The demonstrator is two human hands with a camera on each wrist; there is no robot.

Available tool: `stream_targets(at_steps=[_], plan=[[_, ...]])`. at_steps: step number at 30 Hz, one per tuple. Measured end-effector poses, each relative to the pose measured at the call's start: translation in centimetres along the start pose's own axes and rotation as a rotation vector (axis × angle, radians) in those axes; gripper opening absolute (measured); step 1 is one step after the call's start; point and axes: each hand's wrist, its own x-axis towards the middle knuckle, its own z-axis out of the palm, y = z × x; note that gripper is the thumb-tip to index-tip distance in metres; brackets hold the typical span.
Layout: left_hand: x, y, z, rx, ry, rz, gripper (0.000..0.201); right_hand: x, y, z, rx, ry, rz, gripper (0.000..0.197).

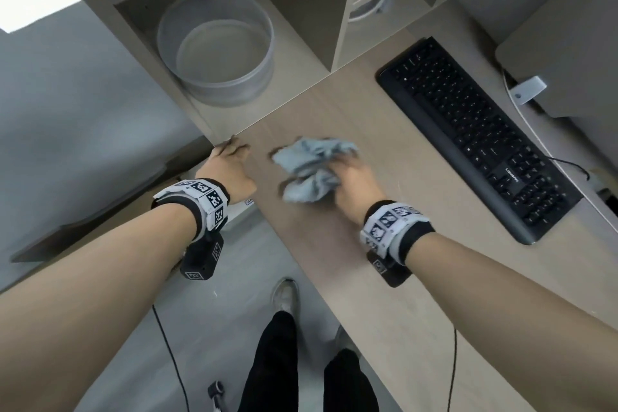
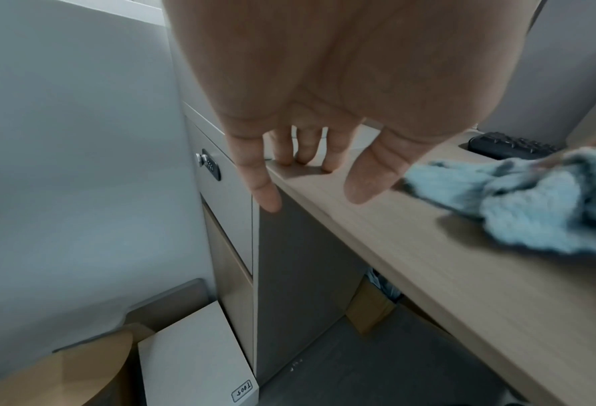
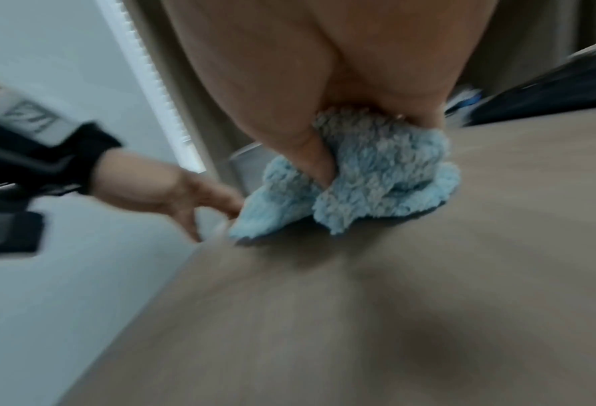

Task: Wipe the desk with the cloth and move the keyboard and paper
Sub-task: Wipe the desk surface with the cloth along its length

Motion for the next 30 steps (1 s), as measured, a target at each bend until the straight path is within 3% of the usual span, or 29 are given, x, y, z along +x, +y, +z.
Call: stream_targets(at_steps=[3,5,7,10,12,14,18,20,22,25,28,30], plan=[[-0.1,0.1,0.3,-0.016,0.012,-0.005,0.087,-1.4,5.6,-3.0,-0.002,0.199,0.352,0.060],[-0.3,0.4,0.6,-0.020,0.031,-0.019,0.085,-2.8,6.4,-3.5,-0.063,0.189,0.467,0.063],[-0.4,0.6,0.7,-0.019,0.036,-0.018,0.085,-3.6,4.5,-2.2,-0.151,0.143,0.383,0.062],[-0.3,0.7,0.6,-0.009,0.023,-0.018,0.085,-3.4,0.6,1.1,-0.213,-0.017,0.117,0.061],[-0.3,0.5,0.4,0.004,0.012,-0.015,0.086,-3.2,-1.2,2.4,-0.134,-0.073,-0.053,0.055],[-0.3,0.6,0.3,0.007,0.001,-0.008,0.086,-3.1,-1.3,1.5,0.004,-0.007,-0.068,0.053],[-0.4,0.7,0.6,-0.017,0.032,-0.010,0.085,-3.9,4.6,-3.8,0.049,0.236,0.280,0.056],[-0.4,0.6,0.8,-0.022,0.042,-0.011,0.086,-5.2,7.8,-4.8,0.005,0.214,0.458,0.057],[-0.4,0.5,1.0,-0.018,0.050,-0.004,0.087,-5.6,7.4,-3.5,-0.042,0.166,0.493,0.058],[-0.4,0.4,1.3,0.000,0.060,0.007,0.088,-5.0,2.3,0.4,-0.070,0.077,0.234,0.052],[-0.2,0.0,1.2,0.038,0.041,0.029,0.089,-4.8,-4.0,3.9,-0.056,-0.149,-0.114,0.047],[0.0,-0.4,0.9,0.054,0.021,0.052,0.090,-4.9,-6.7,4.2,0.049,-0.227,-0.242,0.045]])
